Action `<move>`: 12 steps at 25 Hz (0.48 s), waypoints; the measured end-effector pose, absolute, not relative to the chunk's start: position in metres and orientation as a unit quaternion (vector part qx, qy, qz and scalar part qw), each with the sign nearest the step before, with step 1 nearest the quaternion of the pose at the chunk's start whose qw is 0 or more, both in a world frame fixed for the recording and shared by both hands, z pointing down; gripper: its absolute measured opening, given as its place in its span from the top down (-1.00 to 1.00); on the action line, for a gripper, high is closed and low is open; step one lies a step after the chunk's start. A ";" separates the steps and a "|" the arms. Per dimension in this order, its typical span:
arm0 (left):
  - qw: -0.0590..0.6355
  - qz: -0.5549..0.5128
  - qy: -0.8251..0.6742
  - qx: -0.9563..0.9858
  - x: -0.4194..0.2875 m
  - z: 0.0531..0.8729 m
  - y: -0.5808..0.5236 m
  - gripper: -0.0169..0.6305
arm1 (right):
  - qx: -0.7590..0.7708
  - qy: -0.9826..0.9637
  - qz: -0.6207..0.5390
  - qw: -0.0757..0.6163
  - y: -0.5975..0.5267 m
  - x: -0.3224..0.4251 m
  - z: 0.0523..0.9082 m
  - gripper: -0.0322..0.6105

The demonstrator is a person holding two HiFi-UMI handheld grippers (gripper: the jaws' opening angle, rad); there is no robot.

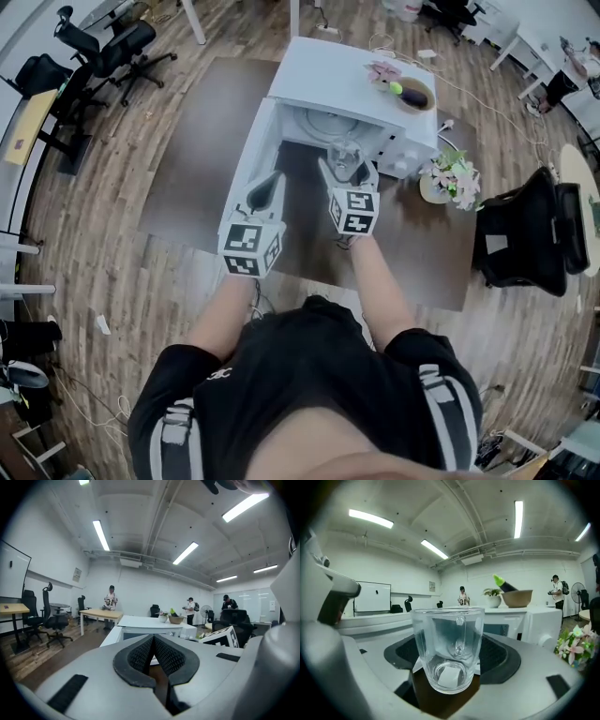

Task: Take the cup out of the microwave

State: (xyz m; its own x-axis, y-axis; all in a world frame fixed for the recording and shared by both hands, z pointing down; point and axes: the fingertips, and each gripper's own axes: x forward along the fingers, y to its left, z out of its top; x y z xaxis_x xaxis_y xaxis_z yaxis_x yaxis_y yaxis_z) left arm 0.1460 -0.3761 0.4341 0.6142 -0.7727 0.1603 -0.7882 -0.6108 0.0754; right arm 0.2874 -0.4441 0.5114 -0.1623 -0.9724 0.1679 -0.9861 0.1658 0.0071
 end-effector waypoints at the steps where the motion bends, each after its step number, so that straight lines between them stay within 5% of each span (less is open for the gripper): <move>1: 0.066 0.053 -0.431 0.898 0.146 0.430 -0.373 0.94 | 0.646 -0.760 0.046 0.059 -0.433 0.287 0.500 -0.26; 12: 0.045 0.032 -0.390 0.919 0.146 0.404 -0.337 0.94 | 0.679 -0.734 -0.018 -0.005 -0.345 0.280 0.399 -0.26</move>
State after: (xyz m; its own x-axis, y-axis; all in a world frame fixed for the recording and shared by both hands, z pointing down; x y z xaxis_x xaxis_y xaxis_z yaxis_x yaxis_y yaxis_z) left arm 0.1455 -0.3374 0.4041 0.6941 -0.7138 0.0934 -0.7195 -0.6919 0.0588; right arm 0.2795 -0.3449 0.3989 -0.0775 -0.9965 -0.0311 -0.9968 0.0769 0.0200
